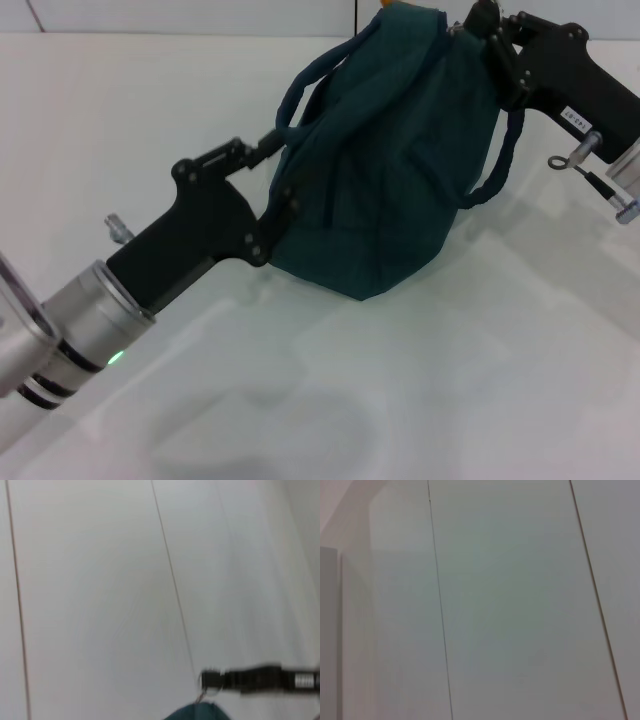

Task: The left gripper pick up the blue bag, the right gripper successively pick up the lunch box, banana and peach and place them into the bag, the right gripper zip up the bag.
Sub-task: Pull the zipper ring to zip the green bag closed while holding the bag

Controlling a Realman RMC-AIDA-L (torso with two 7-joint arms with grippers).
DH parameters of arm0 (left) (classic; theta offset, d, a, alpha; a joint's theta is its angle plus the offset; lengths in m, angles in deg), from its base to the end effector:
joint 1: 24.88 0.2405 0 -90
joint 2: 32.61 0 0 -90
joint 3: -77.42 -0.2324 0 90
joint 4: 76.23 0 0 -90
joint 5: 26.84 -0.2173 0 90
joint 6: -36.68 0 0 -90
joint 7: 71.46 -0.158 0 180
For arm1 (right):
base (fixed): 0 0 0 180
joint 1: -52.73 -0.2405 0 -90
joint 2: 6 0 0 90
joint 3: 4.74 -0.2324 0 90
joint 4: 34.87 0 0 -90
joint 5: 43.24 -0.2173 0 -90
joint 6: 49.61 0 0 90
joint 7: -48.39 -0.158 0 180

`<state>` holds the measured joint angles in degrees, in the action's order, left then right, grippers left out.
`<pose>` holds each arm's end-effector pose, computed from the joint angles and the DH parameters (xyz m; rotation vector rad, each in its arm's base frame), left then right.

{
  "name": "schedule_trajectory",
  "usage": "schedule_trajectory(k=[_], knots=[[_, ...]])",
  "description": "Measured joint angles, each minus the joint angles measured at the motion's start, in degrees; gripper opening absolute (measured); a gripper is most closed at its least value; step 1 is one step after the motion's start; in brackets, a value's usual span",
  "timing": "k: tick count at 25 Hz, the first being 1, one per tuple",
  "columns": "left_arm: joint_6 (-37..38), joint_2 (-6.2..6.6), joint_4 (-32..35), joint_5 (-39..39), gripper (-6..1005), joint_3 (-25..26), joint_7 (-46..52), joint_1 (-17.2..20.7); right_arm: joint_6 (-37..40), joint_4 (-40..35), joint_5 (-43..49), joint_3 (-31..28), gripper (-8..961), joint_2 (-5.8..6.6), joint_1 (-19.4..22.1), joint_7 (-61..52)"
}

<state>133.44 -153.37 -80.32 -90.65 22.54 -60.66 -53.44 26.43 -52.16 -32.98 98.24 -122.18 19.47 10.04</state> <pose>-0.2310 0.2691 -0.0541 -2.1186 -0.0347 -1.0994 0.1815 0.3681 -0.0181 -2.1057 0.3274 1.2529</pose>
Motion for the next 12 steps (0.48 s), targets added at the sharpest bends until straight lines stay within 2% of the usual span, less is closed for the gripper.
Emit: schedule_trajectory(k=[4, 8, 12], knots=[[-0.1, 0.29, 0.3, 0.0, 324, 0.0, 10.5, -3.0, 0.0, 0.0, 0.0, 0.0, 22, 0.0, 0.2, 0.0], [-6.5, 0.47, 1.9, -0.1, 510, -0.1, 20.9, -7.3, -0.1, -0.1, 0.1, 0.0, 22, 0.0, 0.1, 0.0], [-11.4, 0.23, 2.9, -0.2, 563, -0.2, 23.9, -10.0, -0.1, 0.0, 0.2, 0.2, 22, 0.0, 0.0, 0.1]])
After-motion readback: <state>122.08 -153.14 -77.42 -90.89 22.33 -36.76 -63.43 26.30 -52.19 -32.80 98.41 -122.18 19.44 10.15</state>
